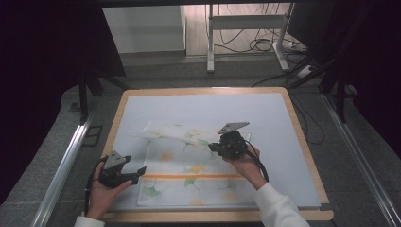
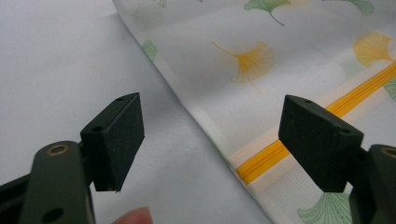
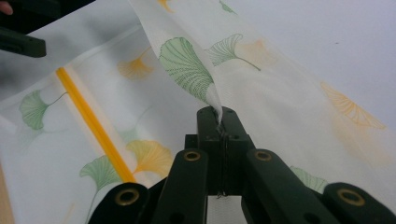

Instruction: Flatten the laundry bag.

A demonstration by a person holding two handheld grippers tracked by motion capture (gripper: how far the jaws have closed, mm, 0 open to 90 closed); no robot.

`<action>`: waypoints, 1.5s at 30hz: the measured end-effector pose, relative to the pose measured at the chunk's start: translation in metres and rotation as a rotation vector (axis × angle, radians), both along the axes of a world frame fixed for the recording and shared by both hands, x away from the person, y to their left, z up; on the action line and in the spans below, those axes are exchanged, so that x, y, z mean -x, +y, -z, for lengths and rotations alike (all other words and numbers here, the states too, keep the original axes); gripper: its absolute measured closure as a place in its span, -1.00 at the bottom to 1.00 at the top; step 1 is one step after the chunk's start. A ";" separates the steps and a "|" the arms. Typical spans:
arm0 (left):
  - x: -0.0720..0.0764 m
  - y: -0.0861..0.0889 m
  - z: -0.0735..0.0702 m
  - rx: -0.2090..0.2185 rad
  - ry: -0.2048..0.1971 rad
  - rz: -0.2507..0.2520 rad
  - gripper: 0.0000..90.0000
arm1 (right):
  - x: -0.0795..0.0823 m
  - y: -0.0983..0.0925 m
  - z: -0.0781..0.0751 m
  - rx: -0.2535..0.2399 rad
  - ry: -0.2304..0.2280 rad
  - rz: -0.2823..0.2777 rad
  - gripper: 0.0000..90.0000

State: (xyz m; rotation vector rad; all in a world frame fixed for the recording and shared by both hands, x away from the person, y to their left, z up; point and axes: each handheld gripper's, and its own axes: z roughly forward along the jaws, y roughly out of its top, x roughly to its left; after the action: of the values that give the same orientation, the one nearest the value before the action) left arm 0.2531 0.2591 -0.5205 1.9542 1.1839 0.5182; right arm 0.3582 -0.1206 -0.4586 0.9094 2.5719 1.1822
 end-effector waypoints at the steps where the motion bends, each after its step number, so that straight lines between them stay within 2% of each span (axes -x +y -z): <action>1: 0.000 0.000 0.000 0.000 0.001 0.001 -0.50 | 0.000 0.000 0.000 0.000 0.000 0.000 0.97; 17: -0.001 -0.003 0.001 -0.007 0.006 0.017 -0.50 | -0.032 -0.013 -0.002 -0.019 -0.009 0.056 0.97; 24: -0.001 -0.004 0.001 -0.008 0.006 0.021 -0.51 | -0.044 -0.020 0.003 -0.024 -0.003 0.091 0.97; 33: -0.001 -0.005 0.002 -0.014 0.010 0.026 -0.50 | -0.053 -0.018 0.002 -0.032 -0.004 0.097 0.97; 45: -0.002 -0.004 0.003 -0.017 0.016 0.027 -0.50 | -0.076 -0.016 0.002 -0.042 0.016 0.143 0.97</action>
State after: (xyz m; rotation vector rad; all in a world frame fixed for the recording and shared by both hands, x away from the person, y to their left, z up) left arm 0.2555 0.2556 -0.5235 1.9897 1.1648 0.5007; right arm 0.4345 -0.1368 -0.4609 1.0956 2.4550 1.1973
